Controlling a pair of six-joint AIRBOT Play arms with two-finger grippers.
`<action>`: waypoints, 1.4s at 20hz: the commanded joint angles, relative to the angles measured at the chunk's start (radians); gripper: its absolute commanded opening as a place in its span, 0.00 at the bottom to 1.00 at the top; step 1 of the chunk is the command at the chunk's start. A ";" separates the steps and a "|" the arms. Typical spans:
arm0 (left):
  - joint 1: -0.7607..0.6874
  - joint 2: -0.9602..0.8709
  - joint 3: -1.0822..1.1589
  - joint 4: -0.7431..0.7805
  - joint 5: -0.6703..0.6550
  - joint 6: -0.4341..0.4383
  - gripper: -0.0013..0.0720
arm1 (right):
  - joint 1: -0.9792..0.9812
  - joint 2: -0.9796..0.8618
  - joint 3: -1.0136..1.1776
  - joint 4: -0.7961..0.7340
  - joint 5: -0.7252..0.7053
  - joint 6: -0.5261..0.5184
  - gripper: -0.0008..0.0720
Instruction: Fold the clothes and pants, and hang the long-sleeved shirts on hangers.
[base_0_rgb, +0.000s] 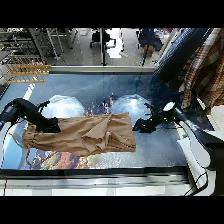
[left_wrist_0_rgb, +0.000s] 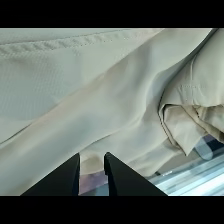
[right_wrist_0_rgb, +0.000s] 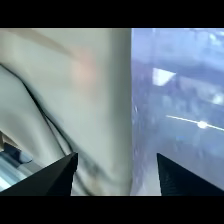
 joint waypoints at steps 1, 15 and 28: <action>0.001 0.028 0.001 0.000 0.000 0.028 0.28 | -0.021 -0.096 -0.027 0.201 -0.029 -0.200 0.81; -0.006 0.164 -0.123 0.219 -0.229 0.017 0.05 | 0.011 0.167 0.283 -0.542 -0.044 0.197 0.04; -0.225 0.164 -0.200 -0.109 -0.500 0.240 0.05 | 0.075 0.286 0.561 -0.593 0.216 0.364 0.04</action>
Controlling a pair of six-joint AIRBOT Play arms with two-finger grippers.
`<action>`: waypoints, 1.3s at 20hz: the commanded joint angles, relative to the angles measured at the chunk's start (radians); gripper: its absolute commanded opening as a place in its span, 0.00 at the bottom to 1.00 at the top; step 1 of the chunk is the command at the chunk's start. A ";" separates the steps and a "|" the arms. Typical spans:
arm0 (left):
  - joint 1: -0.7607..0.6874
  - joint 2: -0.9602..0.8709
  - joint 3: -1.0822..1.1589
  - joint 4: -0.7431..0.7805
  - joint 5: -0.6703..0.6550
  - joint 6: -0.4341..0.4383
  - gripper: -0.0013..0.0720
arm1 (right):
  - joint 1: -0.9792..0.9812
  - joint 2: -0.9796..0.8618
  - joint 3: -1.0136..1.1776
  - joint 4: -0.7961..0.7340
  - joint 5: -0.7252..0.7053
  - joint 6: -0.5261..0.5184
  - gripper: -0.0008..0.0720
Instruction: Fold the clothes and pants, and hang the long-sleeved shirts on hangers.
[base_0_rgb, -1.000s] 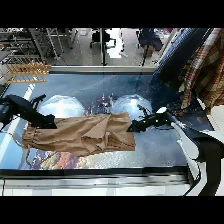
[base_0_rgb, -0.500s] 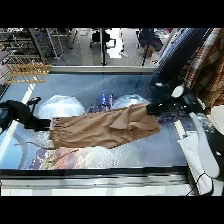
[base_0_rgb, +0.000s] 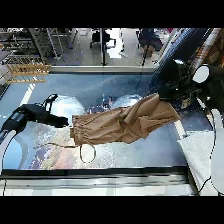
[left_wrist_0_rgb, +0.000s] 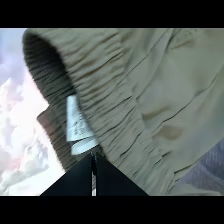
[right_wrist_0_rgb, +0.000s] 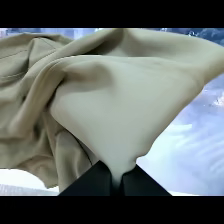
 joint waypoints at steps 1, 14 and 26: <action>-0.068 0.000 -0.002 -0.029 -0.073 0.019 0.05 | 0.031 0.004 0.043 -0.014 0.050 0.051 0.04; -0.140 -0.155 0.015 -0.026 -0.114 0.014 0.05 | 0.194 0.000 0.044 0.052 -0.011 0.159 0.04; 0.117 0.157 0.192 0.004 0.355 -0.055 0.05 | 0.705 -0.291 0.044 0.208 -0.623 0.206 0.04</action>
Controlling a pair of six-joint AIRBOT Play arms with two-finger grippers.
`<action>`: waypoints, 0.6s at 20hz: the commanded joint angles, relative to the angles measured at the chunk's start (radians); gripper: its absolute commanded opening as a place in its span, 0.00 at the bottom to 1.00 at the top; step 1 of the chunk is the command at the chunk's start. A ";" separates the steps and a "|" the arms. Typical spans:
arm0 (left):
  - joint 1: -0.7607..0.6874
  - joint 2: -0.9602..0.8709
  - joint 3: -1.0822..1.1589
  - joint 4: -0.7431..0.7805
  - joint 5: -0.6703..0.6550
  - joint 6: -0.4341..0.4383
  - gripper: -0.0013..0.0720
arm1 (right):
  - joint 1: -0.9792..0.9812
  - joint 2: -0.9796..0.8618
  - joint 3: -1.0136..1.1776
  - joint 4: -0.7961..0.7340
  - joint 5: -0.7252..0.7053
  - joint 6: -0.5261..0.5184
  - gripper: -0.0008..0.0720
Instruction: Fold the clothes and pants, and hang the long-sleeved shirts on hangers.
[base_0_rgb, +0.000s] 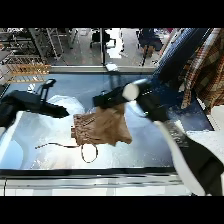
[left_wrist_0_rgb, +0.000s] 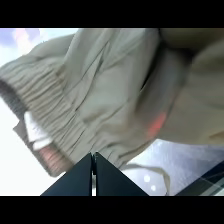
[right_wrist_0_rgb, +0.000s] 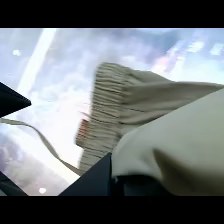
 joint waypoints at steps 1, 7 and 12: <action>0.101 0.046 0.008 0.012 0.142 -0.019 0.05 | 0.117 -0.132 0.001 0.097 -0.246 -0.040 0.07; 0.116 0.043 0.006 0.004 0.135 -0.044 0.05 | -0.037 -0.119 0.047 0.154 -0.131 -0.140 0.66; 0.018 -0.029 0.006 0.005 0.113 -0.044 0.05 | -0.330 -0.017 0.040 0.137 0.285 -0.143 0.66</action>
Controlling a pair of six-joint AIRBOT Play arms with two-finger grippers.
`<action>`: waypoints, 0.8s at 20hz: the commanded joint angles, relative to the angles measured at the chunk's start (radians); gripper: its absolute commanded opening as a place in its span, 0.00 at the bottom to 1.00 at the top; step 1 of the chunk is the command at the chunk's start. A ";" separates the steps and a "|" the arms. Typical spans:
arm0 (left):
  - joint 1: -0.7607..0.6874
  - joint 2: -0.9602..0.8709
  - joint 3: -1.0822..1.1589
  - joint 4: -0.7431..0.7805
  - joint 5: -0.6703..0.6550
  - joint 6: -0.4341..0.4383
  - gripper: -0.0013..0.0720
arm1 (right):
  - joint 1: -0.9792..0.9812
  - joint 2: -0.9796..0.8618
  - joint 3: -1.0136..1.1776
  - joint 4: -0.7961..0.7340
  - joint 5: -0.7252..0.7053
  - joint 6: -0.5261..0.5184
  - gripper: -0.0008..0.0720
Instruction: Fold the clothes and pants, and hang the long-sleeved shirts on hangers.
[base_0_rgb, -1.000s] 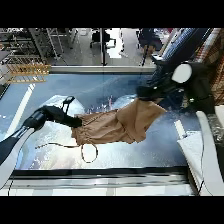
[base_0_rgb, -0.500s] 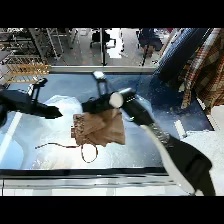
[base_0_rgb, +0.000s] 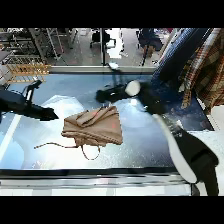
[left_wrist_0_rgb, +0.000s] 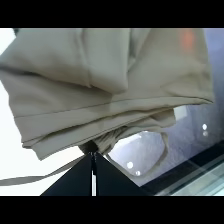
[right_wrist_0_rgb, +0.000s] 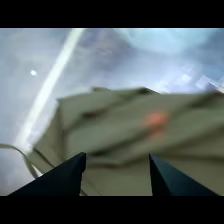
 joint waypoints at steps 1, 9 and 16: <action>-0.069 -0.069 0.000 0.000 -0.024 -0.003 0.05 | -0.189 0.035 -0.032 0.014 0.344 -0.011 0.66; -0.106 -0.215 0.000 0.004 -0.015 -0.030 0.28 | -0.267 0.010 -0.494 0.249 0.154 -0.129 0.89; -0.104 -0.204 0.001 0.003 0.058 -0.030 0.28 | -0.331 -0.180 -0.501 0.604 0.078 -0.388 0.91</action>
